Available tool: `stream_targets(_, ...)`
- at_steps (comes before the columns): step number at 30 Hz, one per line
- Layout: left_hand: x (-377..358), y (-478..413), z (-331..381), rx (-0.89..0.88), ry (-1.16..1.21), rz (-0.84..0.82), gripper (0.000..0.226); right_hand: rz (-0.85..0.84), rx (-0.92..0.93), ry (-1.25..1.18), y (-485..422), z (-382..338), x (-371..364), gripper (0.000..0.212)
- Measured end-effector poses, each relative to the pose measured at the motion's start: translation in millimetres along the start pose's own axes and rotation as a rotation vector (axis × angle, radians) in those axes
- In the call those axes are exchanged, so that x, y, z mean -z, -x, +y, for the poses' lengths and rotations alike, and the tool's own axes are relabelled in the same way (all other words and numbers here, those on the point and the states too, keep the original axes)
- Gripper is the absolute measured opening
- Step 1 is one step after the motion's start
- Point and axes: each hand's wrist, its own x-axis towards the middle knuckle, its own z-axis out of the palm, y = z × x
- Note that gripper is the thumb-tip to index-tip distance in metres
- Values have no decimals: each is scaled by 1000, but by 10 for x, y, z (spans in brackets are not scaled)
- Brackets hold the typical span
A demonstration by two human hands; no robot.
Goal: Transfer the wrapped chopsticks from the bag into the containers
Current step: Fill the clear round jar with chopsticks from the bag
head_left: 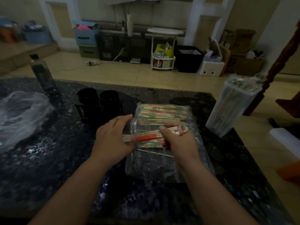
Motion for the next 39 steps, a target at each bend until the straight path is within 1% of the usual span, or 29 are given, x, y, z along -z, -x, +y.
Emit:
stream_targets(3,12,-2,11,10,13,-4,93,7,-31,9,-35,22,54,44)
stream_targets(5,21,1,22,15,26,-11,94,25,-25,-8,-44,0,86,52)
stream_targets(6,24,4,24,17,31,-15,94,37,-18,-22,-47,-13,100,50)
stream_targets(7,28,6,23,18,33,-16,94,44,5,-26,-40,-31,112,44)
stream_targets(9,26,2,12,17,37,-12,95,58,99,-9,-26,-48,128,20)
stream_targets(10,22,-2,6,17,37,-12,95,72,155,14,-18,-54,130,13)
stream_targets(13,2,-6,3,8,13,6,94,108,256,121,-17,-61,124,21)
stream_targets(15,-7,-2,2,-4,-27,40,93,80,258,234,-44,-61,132,22)
stream_targets(17,2,2,0,-2,-51,52,94,38,223,273,-46,-60,150,21)
stream_targets(18,10,0,2,7,-51,48,95,38,190,254,-41,-66,158,24)
stream_targets(20,23,-4,6,30,-44,35,98,60,107,137,-33,-94,163,29)
stream_targets(22,27,-8,8,54,-40,28,101,95,53,83,-53,-120,180,25)
stream_targets(24,32,-7,1,63,-30,28,103,84,-10,232,-119,-98,229,20)
stream_targets(25,34,-8,-5,63,-23,30,103,32,-53,382,-152,-67,263,19)
stream_targets(26,37,-9,-9,64,-14,34,102,-54,-101,565,-172,-34,298,18)
stream_targets(29,48,-9,-9,78,6,39,102,-417,-263,1074,-127,70,326,18)
stream_targets(30,52,-8,-8,79,7,37,102,-500,-296,1213,-107,108,310,15)
stream_targets(31,55,-7,-7,80,8,35,103,-542,-305,1333,-85,138,290,11)
stream_targets(33,60,-4,-3,82,5,40,103,-531,-302,1468,-78,207,252,7)
stream_targets(35,69,-5,1,85,0,49,103,-481,-282,1500,-75,269,232,21)
stream_targets(37,74,-4,-4,84,-8,56,103,-407,-281,1510,-86,354,236,41)
stream_targets(39,73,-1,-17,85,-14,57,103,-366,-307,1527,-98,449,236,50)
